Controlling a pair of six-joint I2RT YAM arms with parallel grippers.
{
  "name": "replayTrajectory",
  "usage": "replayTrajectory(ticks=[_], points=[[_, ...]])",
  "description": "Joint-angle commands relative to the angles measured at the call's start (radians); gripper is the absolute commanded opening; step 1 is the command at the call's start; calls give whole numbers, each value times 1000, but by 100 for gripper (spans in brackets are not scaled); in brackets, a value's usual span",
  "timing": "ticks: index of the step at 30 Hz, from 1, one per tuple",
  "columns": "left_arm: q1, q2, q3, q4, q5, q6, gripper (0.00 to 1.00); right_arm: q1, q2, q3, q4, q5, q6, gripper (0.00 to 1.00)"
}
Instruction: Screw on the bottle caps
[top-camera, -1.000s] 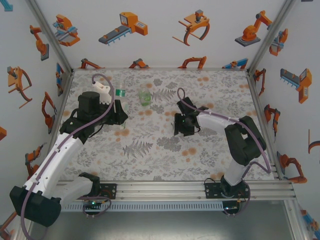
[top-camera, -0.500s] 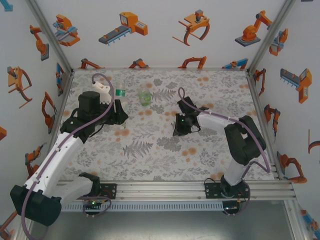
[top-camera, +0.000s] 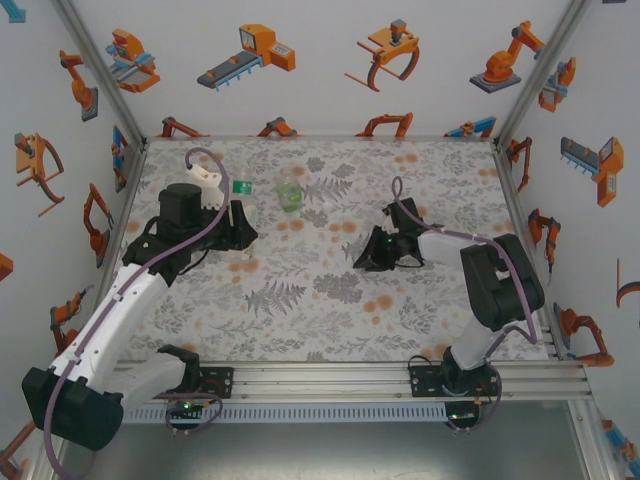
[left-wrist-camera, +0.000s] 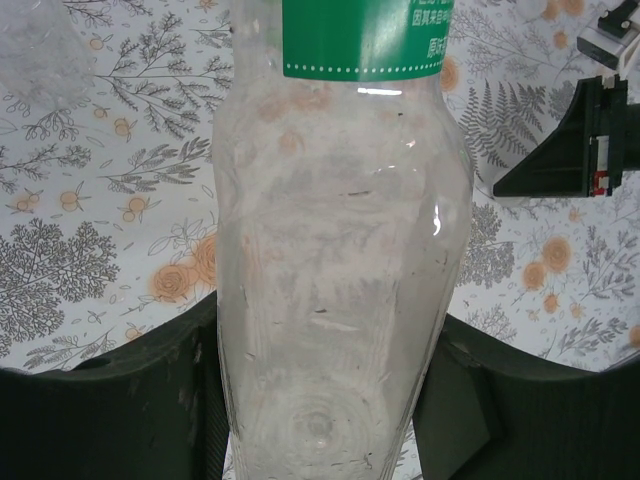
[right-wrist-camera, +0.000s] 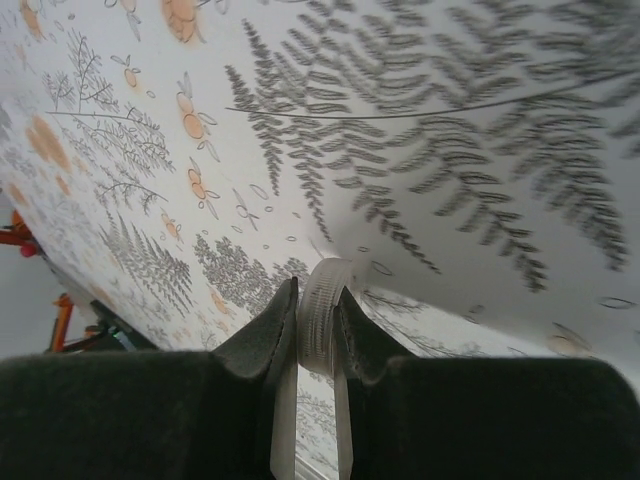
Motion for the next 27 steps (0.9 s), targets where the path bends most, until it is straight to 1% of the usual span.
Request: replayTrajectory(ticks=[1, 6, 8, 9, 10, 11, 12, 13, 14, 15, 18, 22, 24, 27], points=[[5, -23, -14, 13, 16, -22, 0, -50, -6, -49, 16, -42, 9, 17], [5, -37, -22, 15, 13, -25, 0, -95, -11, -63, -3, -72, -19, 23], [5, -38, -22, 19, 13, -29, 0, -109, -15, -68, -11, -76, -28, 24], [5, -36, -22, 21, 14, -29, 0, -115, -17, -71, -12, -80, -35, 22], [5, -36, -21, 20, 16, -30, 0, -121, -17, -73, -12, -93, -41, 16], [5, -35, -20, 20, 16, -30, 0, -127, -16, -75, -11, -104, -47, 13], [5, -33, -20, 21, 17, -32, 0, -131, -15, -75, -14, -110, -50, 13], [5, -35, -17, 20, 17, -32, 0, -133, -12, -73, -19, -111, -56, 16], [5, -34, -16, 19, 16, -29, 0, -134, -9, -70, -30, -107, -62, 22], [5, -34, -16, 18, 16, -28, 0, -135, -8, -69, -39, -101, -65, 25], [5, -32, -14, 12, 15, -25, 0, -135, -11, -63, -72, -72, -80, 32], [5, -33, -14, 12, 15, -27, 0, -133, -39, -21, -224, 87, -142, 45], [6, -32, -16, 13, 17, -32, 0, -130, -55, 4, -283, 148, -177, 48], [5, -29, -17, 22, 21, -36, 0, -114, -73, 47, -347, 207, -202, 50]])
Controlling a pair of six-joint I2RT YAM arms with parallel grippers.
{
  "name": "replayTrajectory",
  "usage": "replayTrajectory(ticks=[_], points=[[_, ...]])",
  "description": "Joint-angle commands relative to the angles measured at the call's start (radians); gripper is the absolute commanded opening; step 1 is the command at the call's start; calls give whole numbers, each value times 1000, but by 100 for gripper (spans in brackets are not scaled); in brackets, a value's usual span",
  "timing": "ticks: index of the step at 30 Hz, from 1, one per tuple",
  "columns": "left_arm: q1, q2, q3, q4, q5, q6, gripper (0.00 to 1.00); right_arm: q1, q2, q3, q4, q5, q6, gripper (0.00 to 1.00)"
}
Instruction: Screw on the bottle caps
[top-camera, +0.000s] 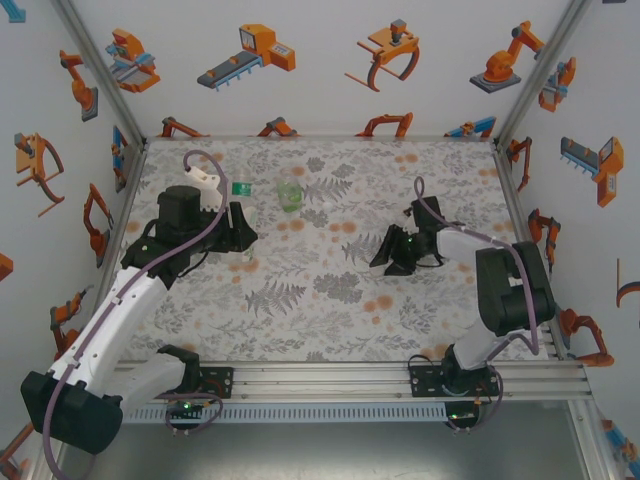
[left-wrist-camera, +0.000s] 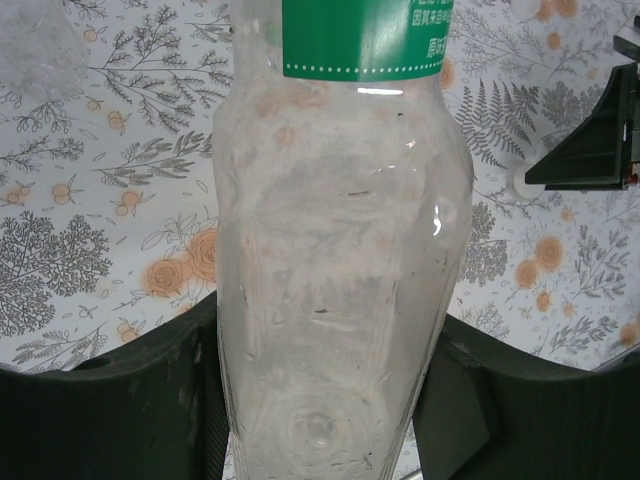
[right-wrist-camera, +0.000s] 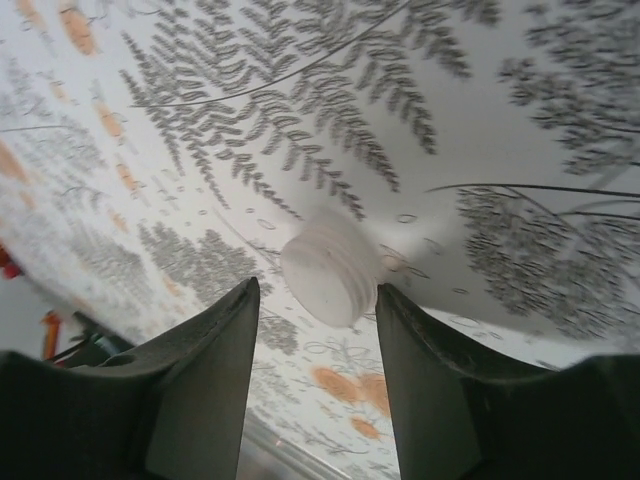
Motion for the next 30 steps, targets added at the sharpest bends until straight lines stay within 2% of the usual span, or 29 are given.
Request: replayTrajectory(ticks=[1, 8, 14, 22, 30], points=[[5, -8, -2, 24, 18, -19, 0, 22, -21, 46, -169, 183, -77, 51], [5, 4, 6, 30, 20, -26, 0, 129, -43, 146, -248, 373, -72, 56], [5, 10, 12, 27, 26, -22, 0, 214, -44, 172, -230, 474, -70, 57], [5, 10, 20, 16, 30, -12, 0, 268, -5, 192, -203, 543, -41, 57], [5, 14, 15, 24, 33, -14, 0, 296, 36, 189, -188, 536, -31, 55]])
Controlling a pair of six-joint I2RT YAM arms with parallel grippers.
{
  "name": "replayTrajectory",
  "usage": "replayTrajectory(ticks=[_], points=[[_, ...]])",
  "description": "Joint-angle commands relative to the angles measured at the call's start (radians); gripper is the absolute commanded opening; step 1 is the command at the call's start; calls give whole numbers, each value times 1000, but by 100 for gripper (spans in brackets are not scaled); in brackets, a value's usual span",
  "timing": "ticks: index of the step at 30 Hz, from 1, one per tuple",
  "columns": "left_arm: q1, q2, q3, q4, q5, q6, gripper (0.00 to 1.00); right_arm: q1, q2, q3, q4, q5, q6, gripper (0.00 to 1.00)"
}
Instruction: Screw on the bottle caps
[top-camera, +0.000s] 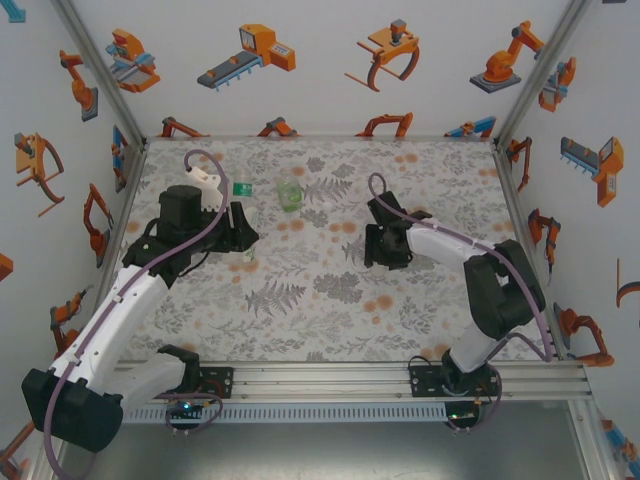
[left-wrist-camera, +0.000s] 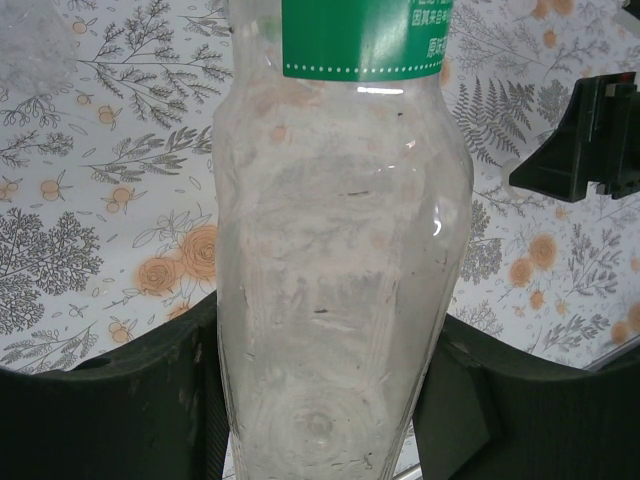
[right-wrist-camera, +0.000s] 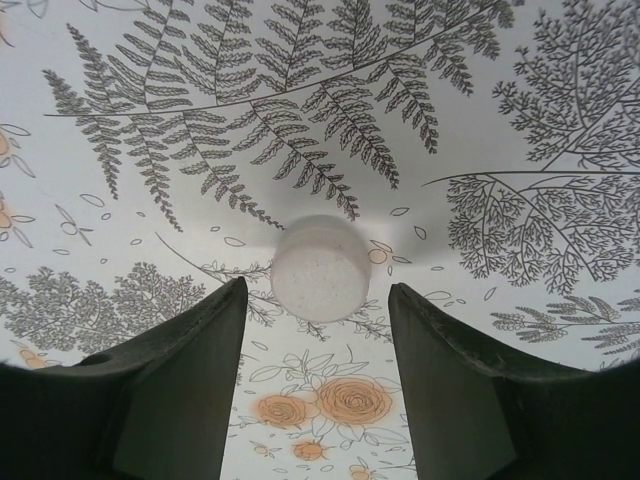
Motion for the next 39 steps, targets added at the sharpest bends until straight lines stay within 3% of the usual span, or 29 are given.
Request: replayTrajectory(ticks=[1, 17, 39], points=[[5, 2, 13, 25, 25, -4, 0, 15, 20, 23, 10, 25, 19, 54], [5, 9, 14, 42, 21, -12, 0, 23, 77, 8, 39, 29, -1, 50], [5, 37, -13, 163, 75, 11, 0, 40, 107, 70, -80, 24, -29, 47]])
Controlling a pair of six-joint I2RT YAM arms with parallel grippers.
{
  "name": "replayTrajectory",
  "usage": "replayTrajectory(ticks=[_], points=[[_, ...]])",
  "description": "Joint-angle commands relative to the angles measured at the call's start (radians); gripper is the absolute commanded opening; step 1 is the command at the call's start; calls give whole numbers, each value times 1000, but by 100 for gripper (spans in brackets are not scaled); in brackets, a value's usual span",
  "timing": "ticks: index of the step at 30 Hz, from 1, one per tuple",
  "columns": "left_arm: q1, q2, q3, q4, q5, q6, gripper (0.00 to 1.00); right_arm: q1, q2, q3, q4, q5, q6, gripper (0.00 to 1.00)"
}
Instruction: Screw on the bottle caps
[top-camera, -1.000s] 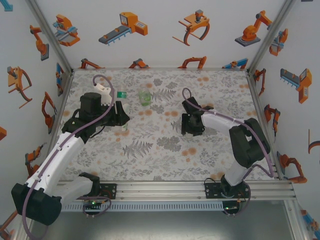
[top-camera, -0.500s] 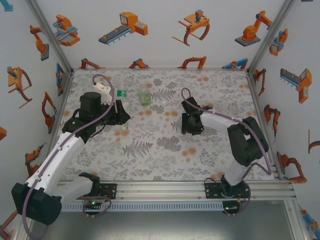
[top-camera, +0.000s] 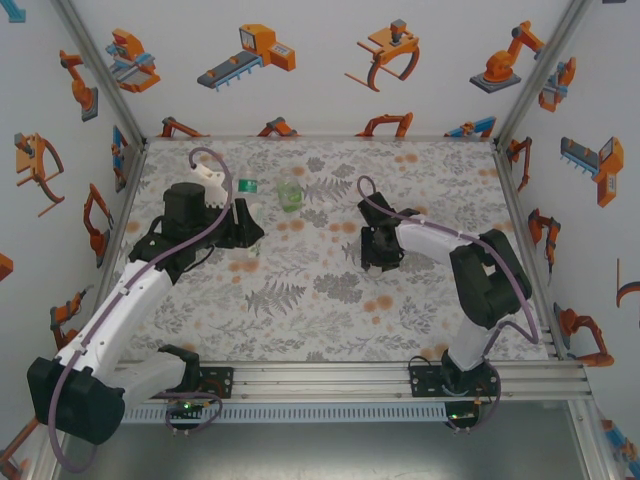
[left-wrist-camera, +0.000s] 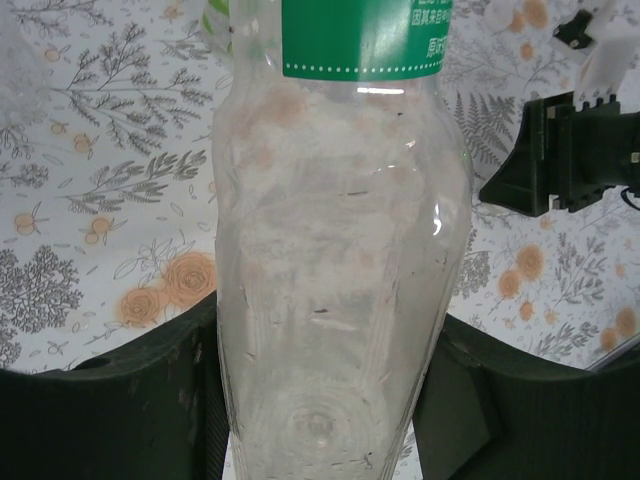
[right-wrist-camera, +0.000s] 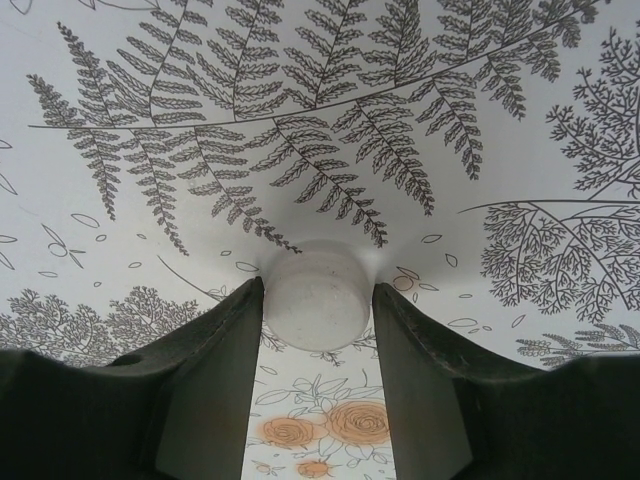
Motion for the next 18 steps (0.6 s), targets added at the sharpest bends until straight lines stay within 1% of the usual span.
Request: replayTrajectory(ticks=[1, 6, 11, 16, 18], points=[[5, -9, 1, 74, 30, 14, 0, 10, 18, 15, -60, 9, -14, 48], [5, -29, -46, 116, 45, -13, 0, 16, 25, 30, -72, 4, -30, 47], [4, -4, -7, 37, 50, 17, 0, 16, 32, 55, -87, 27, -62, 48], [-7, -22, -40, 112, 52, -24, 0, 16, 41, 56, -73, 18, -65, 47], [-13, -22, -36, 113, 46, -28, 0, 16, 47, 60, -78, 14, -66, 47]])
